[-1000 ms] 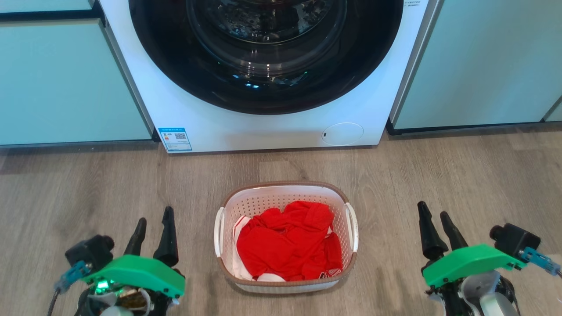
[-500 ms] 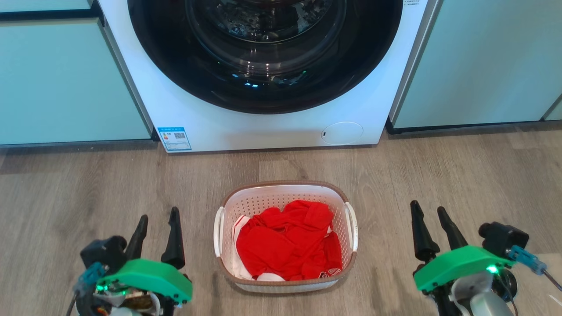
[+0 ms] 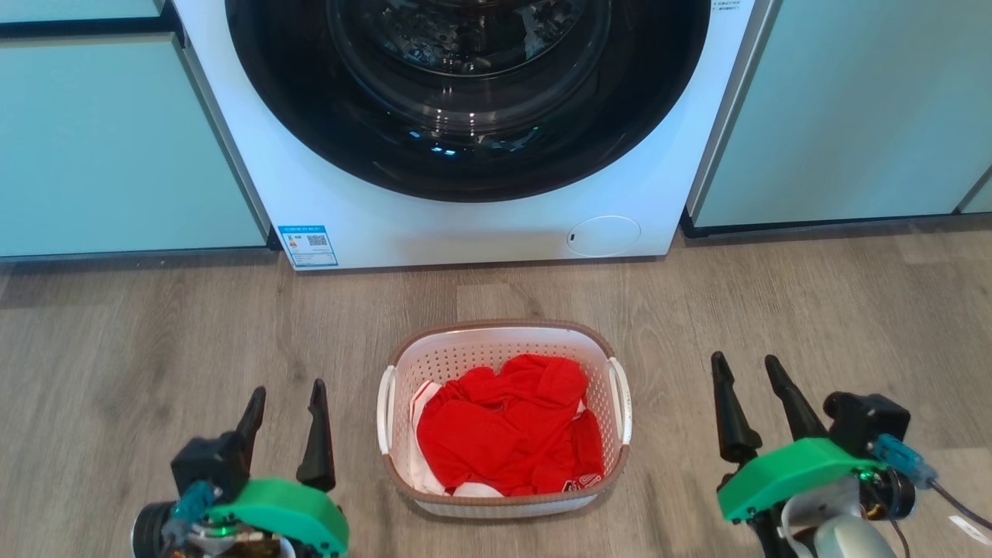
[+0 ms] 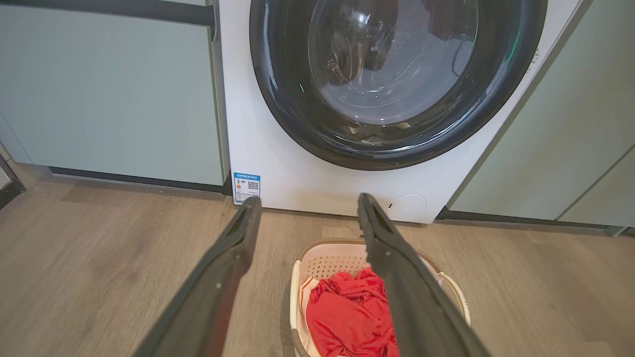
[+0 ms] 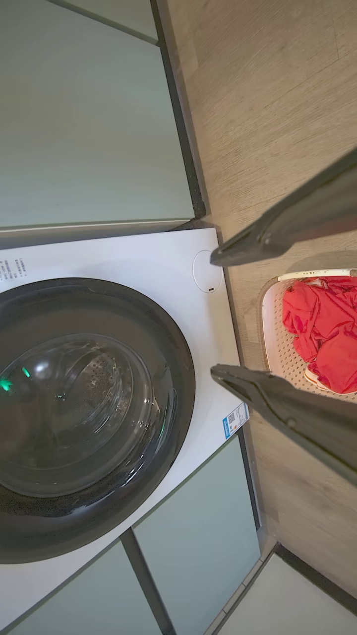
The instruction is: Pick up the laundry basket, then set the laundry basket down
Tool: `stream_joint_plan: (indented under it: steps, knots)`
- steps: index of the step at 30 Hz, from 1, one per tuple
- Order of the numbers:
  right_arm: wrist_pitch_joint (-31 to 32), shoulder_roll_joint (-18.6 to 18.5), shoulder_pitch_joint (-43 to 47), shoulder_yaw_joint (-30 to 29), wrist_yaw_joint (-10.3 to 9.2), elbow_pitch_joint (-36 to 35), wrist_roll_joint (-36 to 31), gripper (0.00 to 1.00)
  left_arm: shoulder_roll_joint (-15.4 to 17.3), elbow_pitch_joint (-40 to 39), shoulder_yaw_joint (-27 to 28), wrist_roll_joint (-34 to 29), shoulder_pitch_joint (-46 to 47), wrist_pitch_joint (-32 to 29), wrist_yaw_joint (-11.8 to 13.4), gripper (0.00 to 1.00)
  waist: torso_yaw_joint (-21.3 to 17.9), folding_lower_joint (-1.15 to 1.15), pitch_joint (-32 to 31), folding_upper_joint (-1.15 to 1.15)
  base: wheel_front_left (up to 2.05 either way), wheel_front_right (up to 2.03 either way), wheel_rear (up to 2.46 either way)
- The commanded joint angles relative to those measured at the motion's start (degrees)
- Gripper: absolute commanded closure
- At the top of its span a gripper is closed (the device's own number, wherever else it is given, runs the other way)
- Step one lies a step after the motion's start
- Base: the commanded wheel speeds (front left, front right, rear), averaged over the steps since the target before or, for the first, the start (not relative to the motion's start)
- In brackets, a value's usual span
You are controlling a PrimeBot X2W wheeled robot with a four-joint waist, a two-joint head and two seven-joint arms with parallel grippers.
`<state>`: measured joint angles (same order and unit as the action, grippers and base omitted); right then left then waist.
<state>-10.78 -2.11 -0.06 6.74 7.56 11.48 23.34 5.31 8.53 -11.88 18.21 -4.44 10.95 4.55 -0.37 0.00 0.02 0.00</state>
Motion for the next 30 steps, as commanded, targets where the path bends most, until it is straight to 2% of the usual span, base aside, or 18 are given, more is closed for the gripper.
stream_joint_plan:
  steps: [1,19,30]
  knots:
    - [-1.1,-0.6,-2.1,1.5,-0.06,-2.4,-1.8,0.00,0.4,-1.9,1.6,-2.0,1.5,1.0,0.1,0.00,0.0,0.00,0.0,0.00,0.00,0.00,0.00]
    - [-4.2,-0.8,-1.7,3.4,-0.08,-2.8,-13.2,0.00,-1.2,-2.3,2.7,-13.8,0.4,4.0,-0.9,0.00,-0.2,0.00,-0.1,0.00,0.00,0.00,0.00]
    - [-4.2,-0.8,-1.7,3.4,-0.08,-2.4,-13.1,0.00,-1.9,-1.8,3.9,-14.3,0.3,4.1,-1.9,0.00,-0.3,0.00,-0.2,0.00,0.00,0.00,0.00]
